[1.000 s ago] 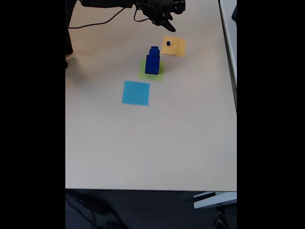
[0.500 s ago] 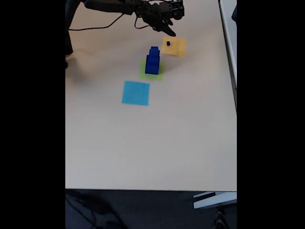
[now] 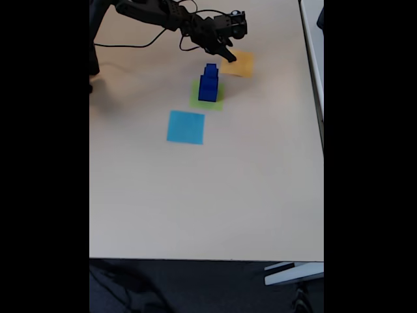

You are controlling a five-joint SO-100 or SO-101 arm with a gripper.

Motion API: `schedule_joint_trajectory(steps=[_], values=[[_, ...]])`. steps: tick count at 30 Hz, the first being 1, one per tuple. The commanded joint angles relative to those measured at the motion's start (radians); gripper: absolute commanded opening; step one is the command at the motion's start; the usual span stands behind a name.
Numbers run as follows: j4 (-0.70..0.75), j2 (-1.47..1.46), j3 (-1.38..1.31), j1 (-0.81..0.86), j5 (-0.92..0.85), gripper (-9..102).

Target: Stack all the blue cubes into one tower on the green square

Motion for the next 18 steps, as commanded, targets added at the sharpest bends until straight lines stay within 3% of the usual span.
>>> schedule_joint_trajectory(steps=[1, 18], values=[[-0.040, 0.066, 0.015, 0.011, -0.011, 21], [-0.054, 0.074, 0.031, 0.031, -0.032, 16]])
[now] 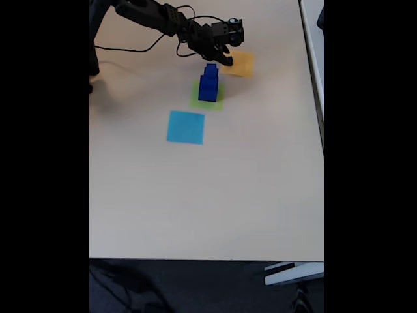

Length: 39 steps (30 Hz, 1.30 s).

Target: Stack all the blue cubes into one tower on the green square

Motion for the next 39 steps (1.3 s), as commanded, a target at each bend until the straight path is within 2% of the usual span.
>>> schedule_joint_trajectory(steps=[1, 13, 39], values=[[-0.025, 0.074, -0.009, 0.012, -0.008, 16], [-0.025, 0.058, -0.023, 0.018, -0.002, 10], [-0.020, 0.002, -0.094, 0.021, -0.011, 10]])
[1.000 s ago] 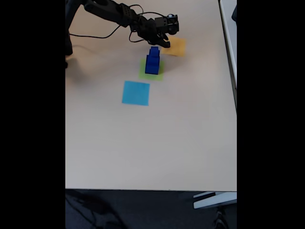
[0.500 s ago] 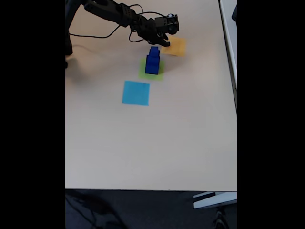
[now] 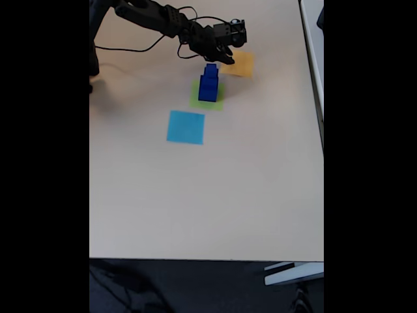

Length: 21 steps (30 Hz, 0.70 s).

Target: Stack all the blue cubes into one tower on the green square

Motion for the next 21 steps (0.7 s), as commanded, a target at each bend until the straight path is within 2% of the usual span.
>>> schedule_joint_trajectory(steps=[1, 10, 21], values=[[-0.020, 0.000, -0.075, -0.009, 0.018, 10], [-0.021, -0.015, -0.078, -0.017, 0.026, 10], [-0.021, -0.020, -0.080, -0.020, 0.040, 3]])
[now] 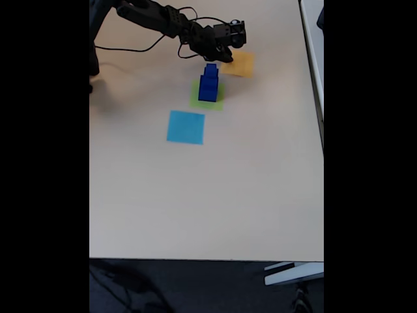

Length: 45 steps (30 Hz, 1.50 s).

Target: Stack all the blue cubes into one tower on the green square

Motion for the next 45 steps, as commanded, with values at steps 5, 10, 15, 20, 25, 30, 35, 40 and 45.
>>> schedule_joint_trajectory(steps=[5, 10, 15, 20, 25, 30, 35, 40, 45], values=[[-0.020, 0.012, -0.061, -0.006, 0.009, 1], [-0.021, 0.009, -0.060, -0.006, 0.011, 0], [-0.021, 0.014, -0.060, -0.005, 0.000, 0], [-0.015, 0.025, -0.066, 0.002, -0.029, 0], [0.023, 0.055, -0.094, 0.012, -0.071, 0], [0.038, 0.092, -0.094, 0.015, -0.092, 0], [0.152, 0.163, -0.141, 0.021, -0.137, 0], [0.331, 0.232, -0.249, 0.041, -0.190, 0], [0.492, 0.265, -0.368, 0.055, -0.238, 0]])
